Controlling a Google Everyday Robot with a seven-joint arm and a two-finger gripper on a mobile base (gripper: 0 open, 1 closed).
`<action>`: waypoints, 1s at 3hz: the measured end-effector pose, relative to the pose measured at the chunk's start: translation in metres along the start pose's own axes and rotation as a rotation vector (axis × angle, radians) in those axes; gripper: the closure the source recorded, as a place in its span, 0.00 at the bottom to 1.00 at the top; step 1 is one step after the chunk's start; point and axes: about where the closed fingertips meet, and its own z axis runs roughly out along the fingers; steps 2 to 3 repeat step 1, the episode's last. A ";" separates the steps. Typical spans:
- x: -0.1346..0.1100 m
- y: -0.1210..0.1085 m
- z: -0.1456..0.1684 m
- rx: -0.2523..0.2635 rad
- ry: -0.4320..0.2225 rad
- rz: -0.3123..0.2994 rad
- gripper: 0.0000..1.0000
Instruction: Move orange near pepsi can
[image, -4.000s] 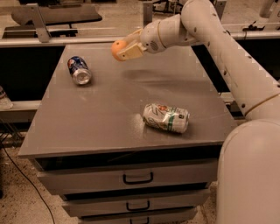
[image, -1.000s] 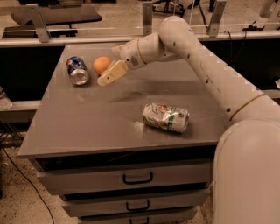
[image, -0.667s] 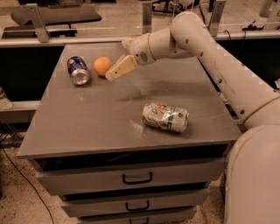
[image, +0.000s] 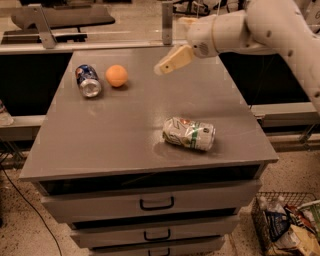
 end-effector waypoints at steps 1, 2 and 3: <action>0.001 -0.014 -0.016 0.063 -0.004 0.000 0.00; 0.001 -0.014 -0.016 0.063 -0.004 0.000 0.00; 0.001 -0.014 -0.016 0.063 -0.004 0.000 0.00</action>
Offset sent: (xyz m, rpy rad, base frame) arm 0.0000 0.0000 0.0000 0.0000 0.0000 0.0000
